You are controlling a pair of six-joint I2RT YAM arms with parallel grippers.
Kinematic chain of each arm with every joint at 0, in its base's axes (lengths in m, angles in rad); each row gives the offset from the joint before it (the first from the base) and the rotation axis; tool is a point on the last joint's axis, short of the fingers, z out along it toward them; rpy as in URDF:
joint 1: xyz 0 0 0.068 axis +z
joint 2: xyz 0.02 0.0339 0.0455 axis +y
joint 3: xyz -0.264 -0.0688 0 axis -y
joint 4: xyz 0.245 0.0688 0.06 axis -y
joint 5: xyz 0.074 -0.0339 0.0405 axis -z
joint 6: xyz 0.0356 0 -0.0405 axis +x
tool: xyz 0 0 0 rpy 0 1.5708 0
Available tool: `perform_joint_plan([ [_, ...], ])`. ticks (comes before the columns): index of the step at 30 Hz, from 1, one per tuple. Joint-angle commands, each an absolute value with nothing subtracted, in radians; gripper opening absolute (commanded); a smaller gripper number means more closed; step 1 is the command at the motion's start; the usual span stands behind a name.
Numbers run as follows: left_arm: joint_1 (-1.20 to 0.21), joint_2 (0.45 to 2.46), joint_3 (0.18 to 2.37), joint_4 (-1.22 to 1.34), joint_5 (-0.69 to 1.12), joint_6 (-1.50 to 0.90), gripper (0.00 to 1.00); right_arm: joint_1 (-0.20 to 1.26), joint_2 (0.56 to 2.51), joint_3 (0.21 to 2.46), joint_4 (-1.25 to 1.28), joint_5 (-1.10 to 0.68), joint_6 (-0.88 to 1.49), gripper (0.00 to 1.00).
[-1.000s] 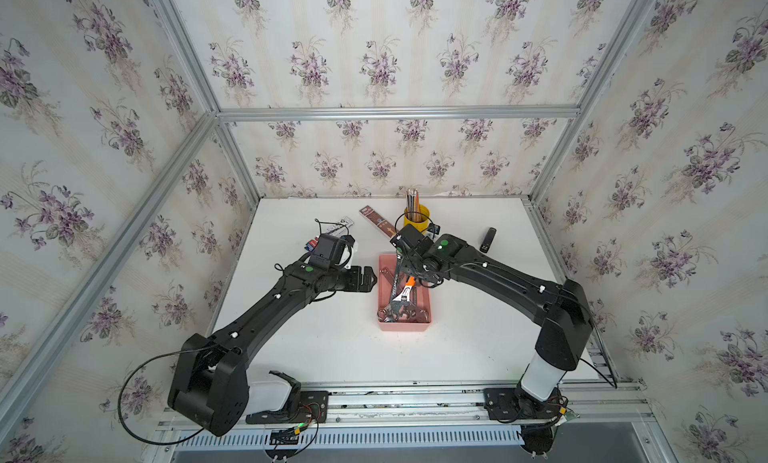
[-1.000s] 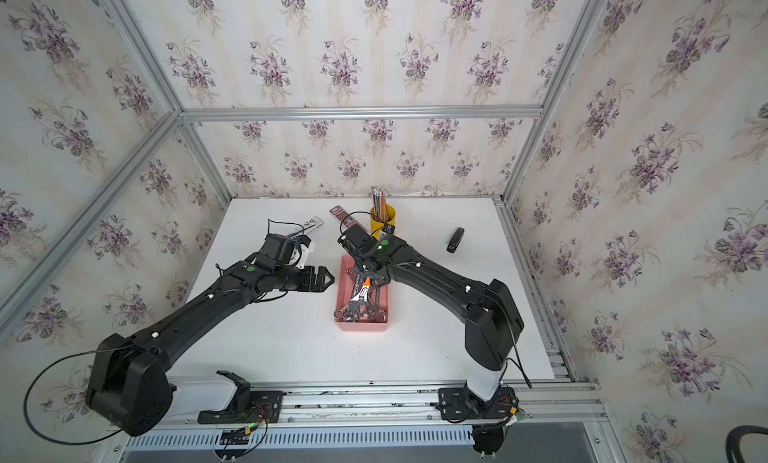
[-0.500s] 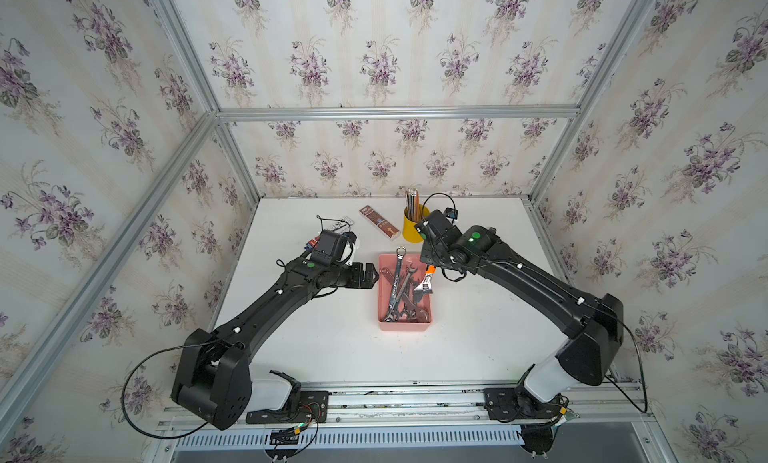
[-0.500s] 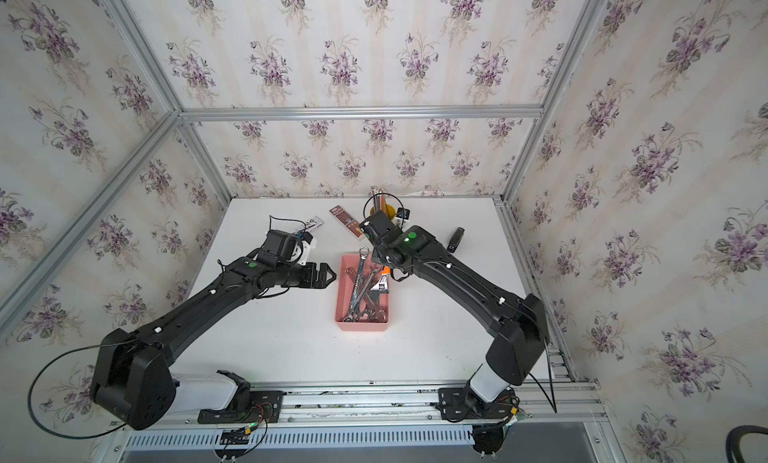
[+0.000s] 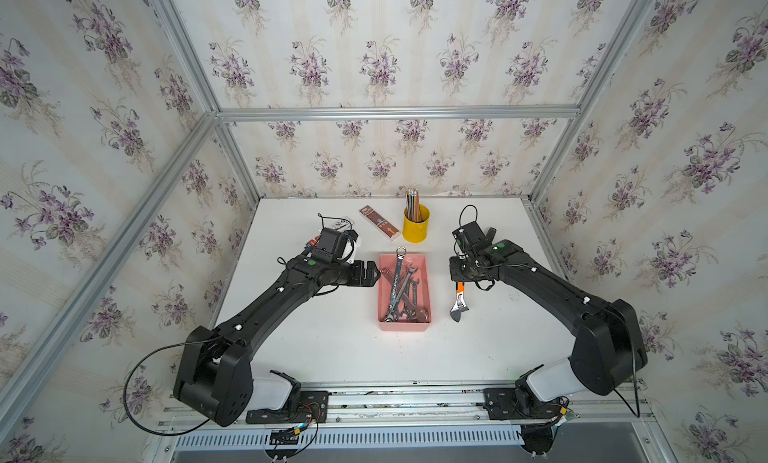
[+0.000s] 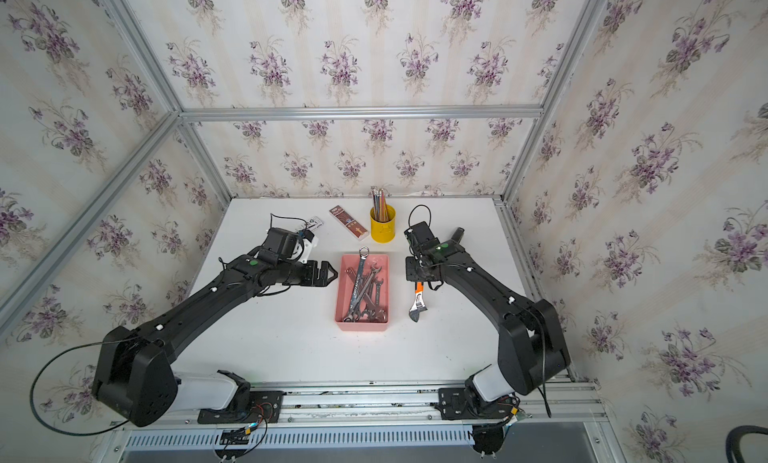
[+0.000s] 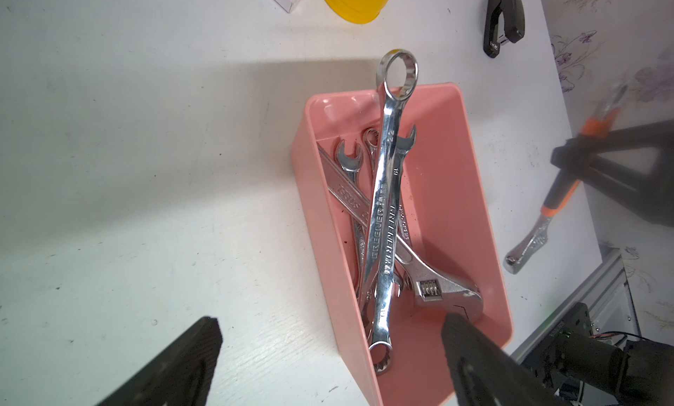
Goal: Take out the wrench from the storage box
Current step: Place the wrench at the center of the board.
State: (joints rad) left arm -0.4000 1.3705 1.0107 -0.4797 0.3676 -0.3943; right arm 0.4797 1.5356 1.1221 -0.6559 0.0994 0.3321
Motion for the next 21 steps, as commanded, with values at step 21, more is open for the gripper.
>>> perform_joint_plan([
  [21, -0.4, 1.353, 0.994, -0.509, 0.364, -0.393, 0.99, 0.403, 1.84, 1.127, -0.41, 0.0, 0.285, 0.17],
])
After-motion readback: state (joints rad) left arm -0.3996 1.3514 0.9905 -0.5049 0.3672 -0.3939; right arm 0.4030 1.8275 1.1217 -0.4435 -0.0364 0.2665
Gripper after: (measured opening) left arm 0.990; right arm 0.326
